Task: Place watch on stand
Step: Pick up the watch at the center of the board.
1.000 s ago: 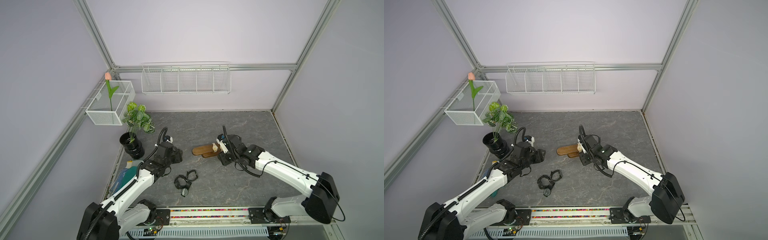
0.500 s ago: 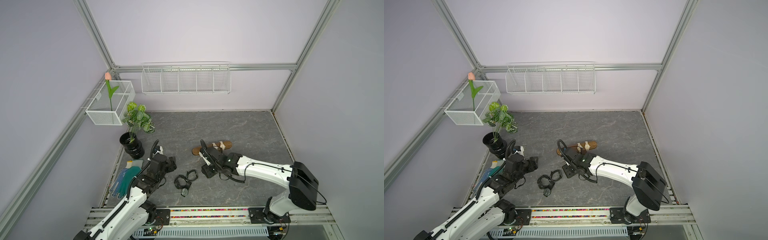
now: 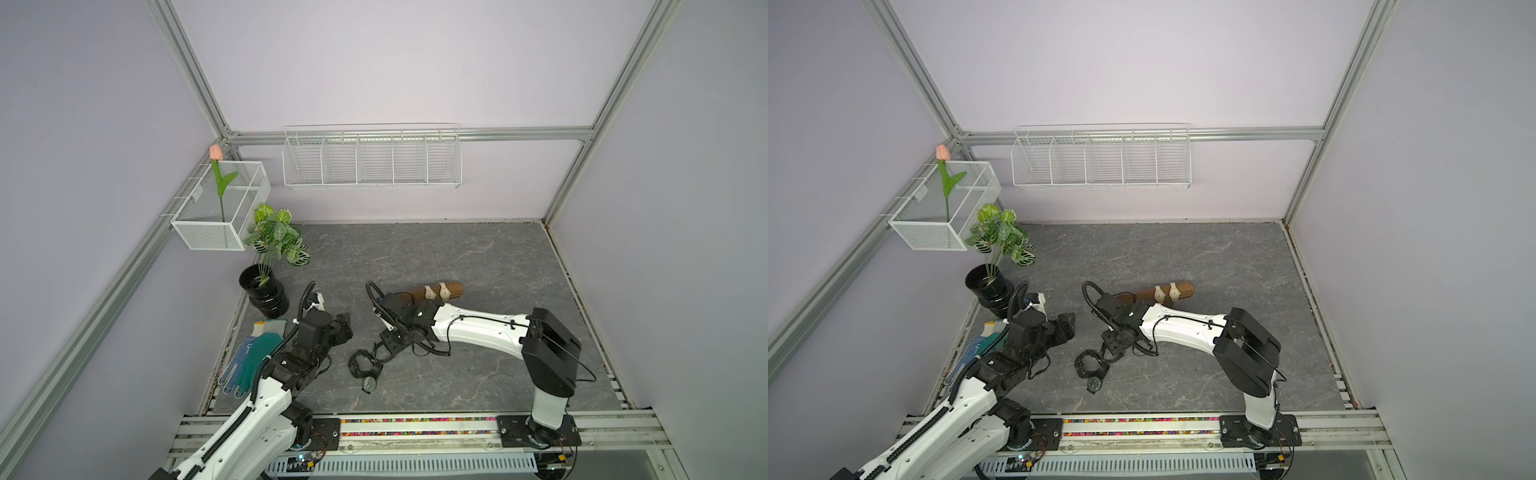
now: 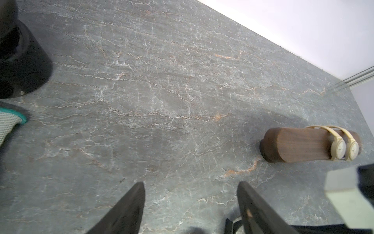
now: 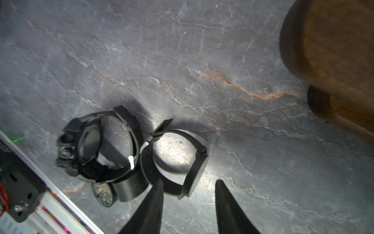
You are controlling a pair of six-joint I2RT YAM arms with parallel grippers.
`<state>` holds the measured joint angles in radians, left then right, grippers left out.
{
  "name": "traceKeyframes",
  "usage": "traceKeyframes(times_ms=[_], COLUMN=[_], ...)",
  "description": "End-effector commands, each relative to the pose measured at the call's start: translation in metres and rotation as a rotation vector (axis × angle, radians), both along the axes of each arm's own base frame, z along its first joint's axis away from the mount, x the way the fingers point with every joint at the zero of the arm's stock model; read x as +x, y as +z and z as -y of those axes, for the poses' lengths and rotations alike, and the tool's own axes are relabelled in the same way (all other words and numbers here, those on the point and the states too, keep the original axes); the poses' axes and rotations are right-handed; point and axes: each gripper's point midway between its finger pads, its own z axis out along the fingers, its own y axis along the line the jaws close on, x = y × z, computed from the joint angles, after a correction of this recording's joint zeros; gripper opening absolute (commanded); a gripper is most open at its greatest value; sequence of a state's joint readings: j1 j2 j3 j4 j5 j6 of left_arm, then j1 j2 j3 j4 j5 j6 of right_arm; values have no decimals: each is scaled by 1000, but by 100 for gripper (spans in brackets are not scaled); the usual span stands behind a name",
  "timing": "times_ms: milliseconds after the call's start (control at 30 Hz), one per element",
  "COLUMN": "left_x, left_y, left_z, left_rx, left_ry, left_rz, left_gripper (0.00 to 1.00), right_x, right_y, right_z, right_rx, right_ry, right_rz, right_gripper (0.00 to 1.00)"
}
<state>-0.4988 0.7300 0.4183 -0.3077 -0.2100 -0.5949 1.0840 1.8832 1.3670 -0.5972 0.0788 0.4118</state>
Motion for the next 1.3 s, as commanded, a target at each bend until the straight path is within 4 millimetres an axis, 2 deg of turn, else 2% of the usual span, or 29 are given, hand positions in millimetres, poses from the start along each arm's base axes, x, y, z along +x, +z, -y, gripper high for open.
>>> traceKeyframes(times_ms=[0, 233, 400, 567, 633, 967, 1267], left_x=[1, 1, 2, 4, 4, 4, 3], left_y=[0, 0, 0, 3, -2, -5, -6], left_z=[-3, 1, 3, 9, 11, 18, 19], left_rx=[-13, -12, -17, -37, -27, -29, -31], left_ry=[28, 7, -1, -25, -32, -63, -74], left_rz=[12, 8, 10, 13, -12, -40, -42], left_gripper=[75, 76, 77, 78, 78, 76, 76], right_x=[-7, -3, 0, 0, 0, 6, 10], right_y=[-11, -21, -23, -25, -25, -29, -32], right_z=[11, 15, 17, 17, 17, 20, 20], right_rx=[-86, -157, -164, -165, -163, -159, -165], right_ry=[7, 6, 0, -1, -2, -25, -26], right_rz=[-19, -16, 4, 4, 9, 10, 13], right_gripper=[42, 36, 28, 27, 25, 21, 25])
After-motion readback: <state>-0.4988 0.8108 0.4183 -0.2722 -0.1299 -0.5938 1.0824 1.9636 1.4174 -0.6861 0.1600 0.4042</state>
